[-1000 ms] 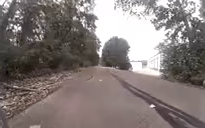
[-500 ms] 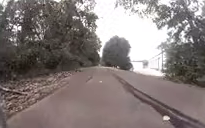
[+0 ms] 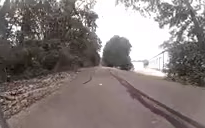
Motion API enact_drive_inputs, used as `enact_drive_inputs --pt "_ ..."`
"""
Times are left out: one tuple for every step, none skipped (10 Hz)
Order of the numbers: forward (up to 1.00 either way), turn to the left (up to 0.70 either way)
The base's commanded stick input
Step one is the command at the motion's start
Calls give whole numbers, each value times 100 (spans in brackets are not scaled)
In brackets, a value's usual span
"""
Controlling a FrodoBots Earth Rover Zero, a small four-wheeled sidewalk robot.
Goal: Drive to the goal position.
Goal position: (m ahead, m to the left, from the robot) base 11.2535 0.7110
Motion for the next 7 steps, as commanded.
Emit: enact_drive_inputs --pt "70 0" --pt "70 -23" --pt "70 -28" --pt "70 -15" --pt "70 -2" --pt "70 0" --pt "70 0"
